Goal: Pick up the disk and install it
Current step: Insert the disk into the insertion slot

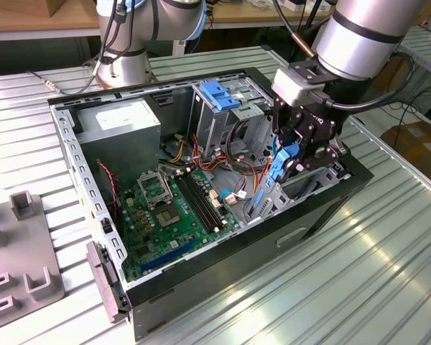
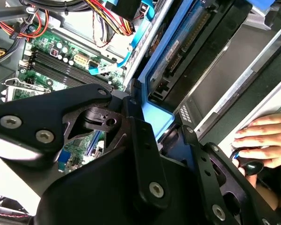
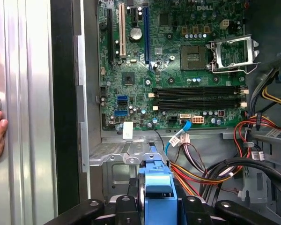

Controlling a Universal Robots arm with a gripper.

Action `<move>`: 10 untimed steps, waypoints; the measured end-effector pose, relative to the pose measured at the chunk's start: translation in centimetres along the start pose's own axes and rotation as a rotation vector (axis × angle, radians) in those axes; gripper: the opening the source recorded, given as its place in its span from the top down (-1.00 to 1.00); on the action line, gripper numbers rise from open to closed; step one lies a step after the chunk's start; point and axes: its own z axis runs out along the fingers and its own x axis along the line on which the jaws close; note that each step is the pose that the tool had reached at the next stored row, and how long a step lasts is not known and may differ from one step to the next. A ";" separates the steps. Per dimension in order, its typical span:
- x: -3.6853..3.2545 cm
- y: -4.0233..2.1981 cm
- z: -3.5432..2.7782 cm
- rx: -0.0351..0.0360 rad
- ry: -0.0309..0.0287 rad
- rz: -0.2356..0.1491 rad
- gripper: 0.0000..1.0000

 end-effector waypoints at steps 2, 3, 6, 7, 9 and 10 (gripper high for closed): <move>0.00 0.00 0.01 0.0000 0.0000 0.000 0.26; 0.01 0.00 0.01 0.0000 0.0000 0.000 0.26; 0.01 0.00 0.01 0.0000 0.0001 0.000 0.12; 0.01 0.00 0.01 0.0000 0.0001 0.000 0.12; 0.01 0.00 0.00 0.0000 0.0002 0.000 0.12; 0.01 0.00 0.01 0.0000 0.0001 0.000 0.12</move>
